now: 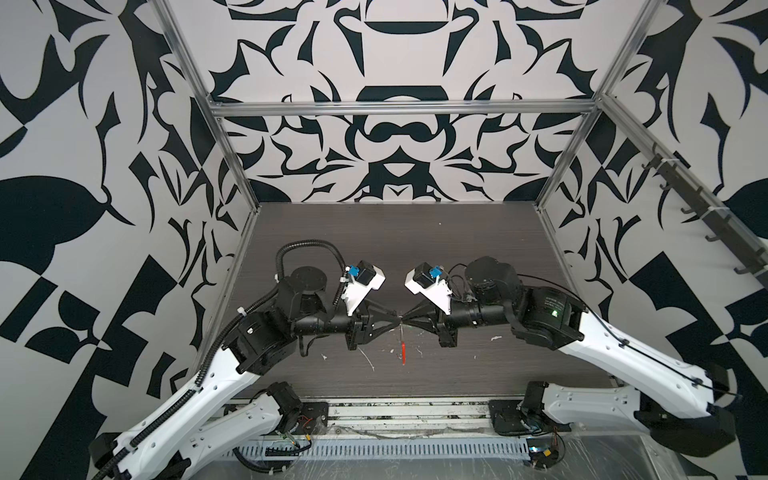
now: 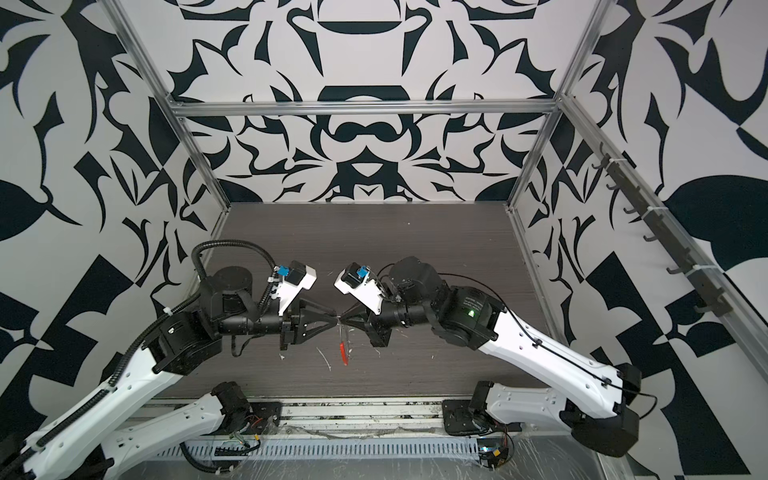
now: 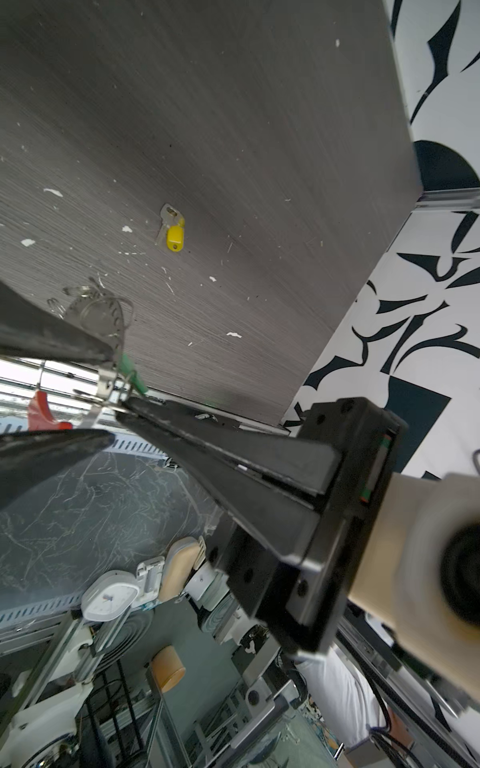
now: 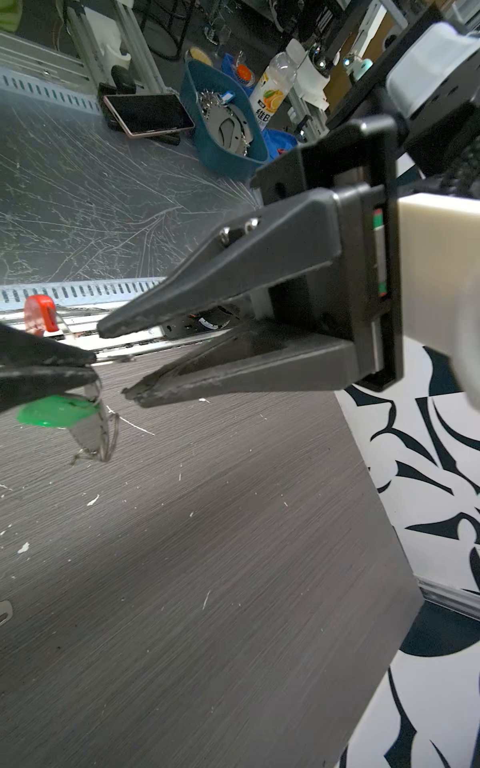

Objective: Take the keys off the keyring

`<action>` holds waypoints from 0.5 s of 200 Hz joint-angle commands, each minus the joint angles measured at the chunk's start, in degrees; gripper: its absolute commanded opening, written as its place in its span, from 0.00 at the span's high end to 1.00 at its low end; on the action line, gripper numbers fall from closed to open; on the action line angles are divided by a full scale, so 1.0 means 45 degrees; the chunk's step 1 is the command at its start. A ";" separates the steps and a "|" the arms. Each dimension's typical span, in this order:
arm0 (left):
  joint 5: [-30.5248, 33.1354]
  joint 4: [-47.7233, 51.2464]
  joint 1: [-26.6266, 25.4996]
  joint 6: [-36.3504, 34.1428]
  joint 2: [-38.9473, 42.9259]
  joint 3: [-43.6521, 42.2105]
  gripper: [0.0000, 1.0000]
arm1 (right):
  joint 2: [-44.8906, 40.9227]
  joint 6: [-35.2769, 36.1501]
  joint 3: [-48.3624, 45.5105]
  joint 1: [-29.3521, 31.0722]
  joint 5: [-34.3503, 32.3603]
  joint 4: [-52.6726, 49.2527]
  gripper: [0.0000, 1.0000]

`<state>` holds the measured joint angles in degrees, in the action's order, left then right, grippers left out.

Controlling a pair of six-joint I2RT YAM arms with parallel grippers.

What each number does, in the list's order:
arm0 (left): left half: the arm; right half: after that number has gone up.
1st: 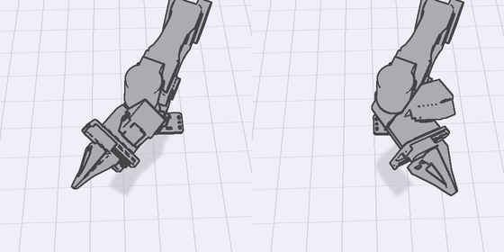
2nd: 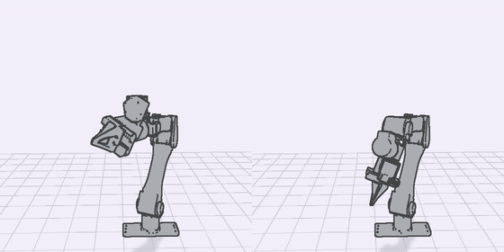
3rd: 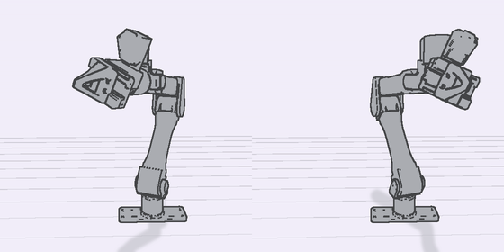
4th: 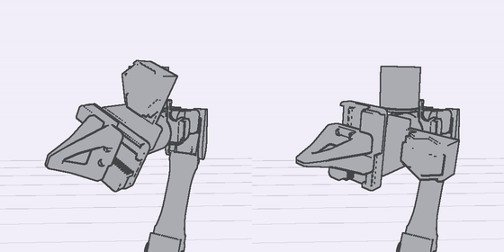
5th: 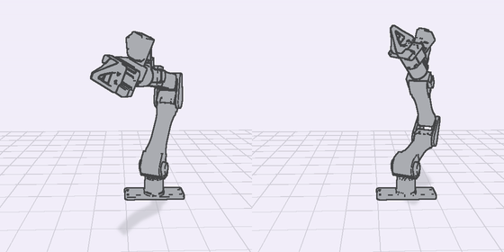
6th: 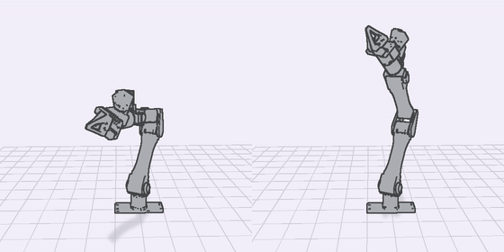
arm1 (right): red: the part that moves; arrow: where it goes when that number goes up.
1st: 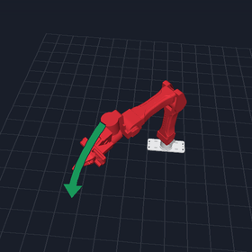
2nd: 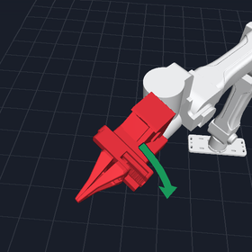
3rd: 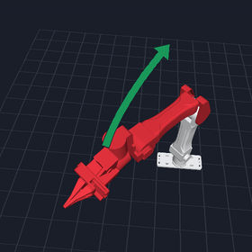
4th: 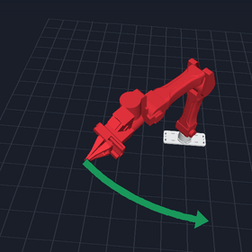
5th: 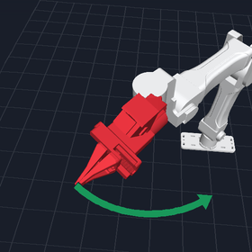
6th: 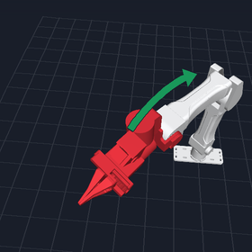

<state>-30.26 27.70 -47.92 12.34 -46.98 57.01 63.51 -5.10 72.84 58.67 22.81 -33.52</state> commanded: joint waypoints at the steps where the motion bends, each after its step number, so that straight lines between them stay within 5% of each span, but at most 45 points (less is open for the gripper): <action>1: -0.0656 0.0964 -0.0015 -0.0497 0.0030 0.0412 0.73 | 0.0025 0.0177 0.0711 -0.0053 0.0227 -0.0116 1.00; 46: -0.0567 0.0861 -0.0015 -0.0581 -0.0185 0.0430 0.85 | 0.0232 0.0142 0.0894 -0.0070 0.0186 -0.0204 1.00; 100: -0.0364 0.0679 -0.0015 -0.0606 -0.0241 0.0521 0.88 | 0.0564 0.0081 0.1118 -0.0065 0.0288 -0.0452 1.00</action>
<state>-31.33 29.87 -47.92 10.46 -48.10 57.23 65.84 -4.93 75.11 58.57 23.35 -36.42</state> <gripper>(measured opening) 0.132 0.043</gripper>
